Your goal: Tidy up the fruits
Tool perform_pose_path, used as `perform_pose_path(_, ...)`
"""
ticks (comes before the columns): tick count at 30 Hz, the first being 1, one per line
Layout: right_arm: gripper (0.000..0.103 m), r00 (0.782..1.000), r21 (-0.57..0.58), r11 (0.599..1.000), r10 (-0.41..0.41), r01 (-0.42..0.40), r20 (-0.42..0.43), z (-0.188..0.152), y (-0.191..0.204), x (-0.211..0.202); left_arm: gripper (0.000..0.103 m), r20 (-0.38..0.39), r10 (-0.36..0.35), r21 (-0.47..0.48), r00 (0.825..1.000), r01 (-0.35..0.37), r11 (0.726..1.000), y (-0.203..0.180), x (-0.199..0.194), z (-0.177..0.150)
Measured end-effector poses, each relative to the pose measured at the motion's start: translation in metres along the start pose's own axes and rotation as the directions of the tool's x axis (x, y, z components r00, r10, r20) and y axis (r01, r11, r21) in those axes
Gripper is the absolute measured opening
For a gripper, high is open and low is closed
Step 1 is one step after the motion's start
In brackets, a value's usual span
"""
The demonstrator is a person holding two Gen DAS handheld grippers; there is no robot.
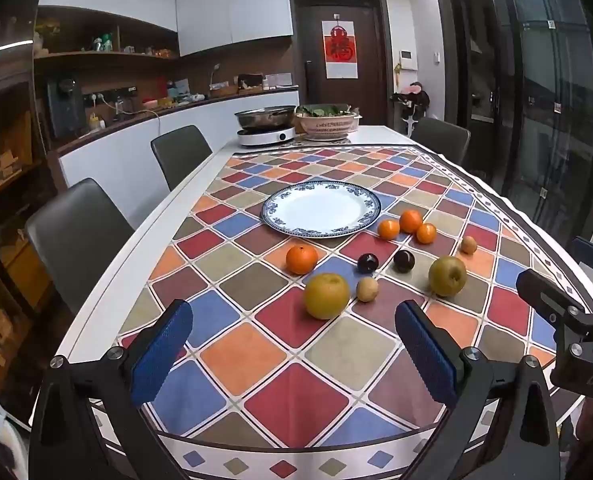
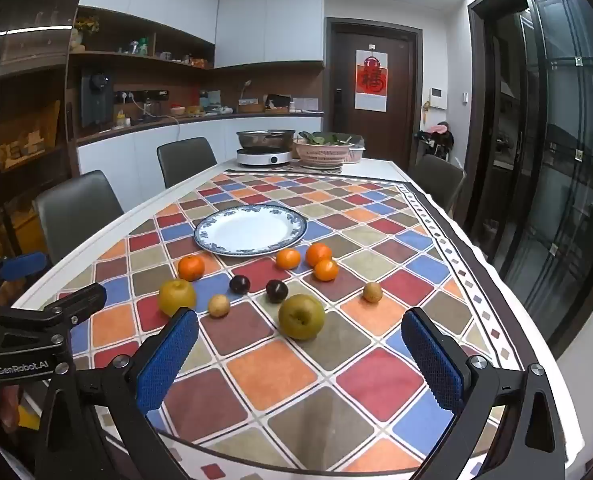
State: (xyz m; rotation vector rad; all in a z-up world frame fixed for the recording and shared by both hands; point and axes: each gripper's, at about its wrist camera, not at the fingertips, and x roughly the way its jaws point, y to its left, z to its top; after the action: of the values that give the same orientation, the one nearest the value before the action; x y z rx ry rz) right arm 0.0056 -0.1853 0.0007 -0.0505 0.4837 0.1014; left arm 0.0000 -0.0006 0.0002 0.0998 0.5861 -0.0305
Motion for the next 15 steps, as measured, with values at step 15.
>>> perform_pose_path(15,0.102,1.0,0.003,1.0,0.004,-0.004,0.006,0.0,0.001,0.0,0.103,0.041,-0.002,-0.021,0.999,0.003,1.0,0.004,-0.01,-0.001)
